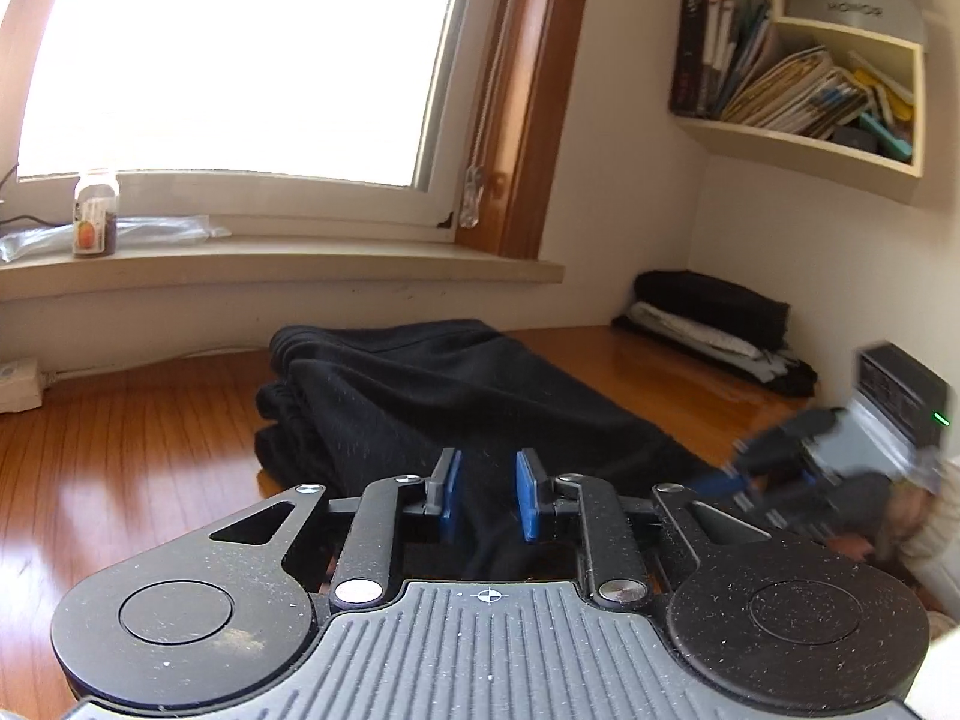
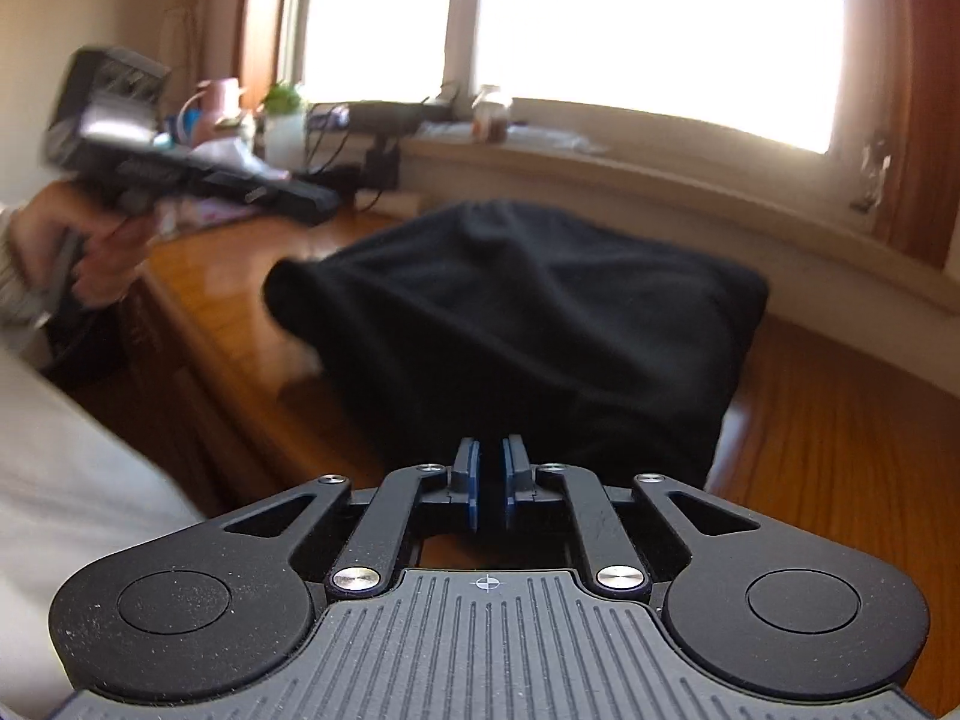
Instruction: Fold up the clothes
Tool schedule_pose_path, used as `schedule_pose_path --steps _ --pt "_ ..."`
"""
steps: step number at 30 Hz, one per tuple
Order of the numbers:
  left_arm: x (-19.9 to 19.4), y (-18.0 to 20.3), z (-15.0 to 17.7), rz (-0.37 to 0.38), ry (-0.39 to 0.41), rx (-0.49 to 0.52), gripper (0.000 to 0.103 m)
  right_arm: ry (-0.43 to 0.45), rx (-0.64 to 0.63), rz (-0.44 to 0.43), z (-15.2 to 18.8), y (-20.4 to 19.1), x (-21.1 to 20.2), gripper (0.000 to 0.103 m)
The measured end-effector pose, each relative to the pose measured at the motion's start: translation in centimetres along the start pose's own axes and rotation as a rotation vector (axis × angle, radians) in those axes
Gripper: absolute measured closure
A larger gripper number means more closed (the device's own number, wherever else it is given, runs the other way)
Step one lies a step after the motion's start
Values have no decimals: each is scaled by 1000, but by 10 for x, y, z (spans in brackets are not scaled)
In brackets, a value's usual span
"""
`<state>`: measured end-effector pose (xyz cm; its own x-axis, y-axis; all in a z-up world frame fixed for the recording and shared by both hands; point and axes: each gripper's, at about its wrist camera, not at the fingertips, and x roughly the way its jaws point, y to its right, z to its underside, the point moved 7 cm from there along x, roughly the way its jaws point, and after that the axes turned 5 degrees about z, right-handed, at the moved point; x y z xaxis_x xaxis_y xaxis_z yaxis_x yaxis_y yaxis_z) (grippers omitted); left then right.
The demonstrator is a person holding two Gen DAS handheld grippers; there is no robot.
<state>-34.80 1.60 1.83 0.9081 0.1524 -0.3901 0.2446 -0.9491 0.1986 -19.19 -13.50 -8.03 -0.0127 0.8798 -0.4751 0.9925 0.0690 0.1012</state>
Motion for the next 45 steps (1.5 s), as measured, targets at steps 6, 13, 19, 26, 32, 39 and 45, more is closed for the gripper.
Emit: schedule_pose_path --steps 6,13,19,26,32,39,45 --pt "23 -4 -5 -20 -29 15 81 57 -26 44 -8 -3 -20 89" --pt "24 -10 3 -17 -36 -7 82 23 -49 124 -3 8 -6 77" --pt "16 -6 10 -33 -47 31 82 10 1 71 -2 12 -18 78" --pt "14 -7 15 -28 -45 17 82 115 70 134 -38 11 15 74" --pt "11 -10 14 -10 -42 -16 81 11 8 76 -15 -8 33 74" --pt "10 -18 -8 -38 3 -8 80 12 -9 109 -9 -9 15 75" --pt "32 -35 -28 -65 0 -9 73 87 -17 122 -8 -6 -3 65"
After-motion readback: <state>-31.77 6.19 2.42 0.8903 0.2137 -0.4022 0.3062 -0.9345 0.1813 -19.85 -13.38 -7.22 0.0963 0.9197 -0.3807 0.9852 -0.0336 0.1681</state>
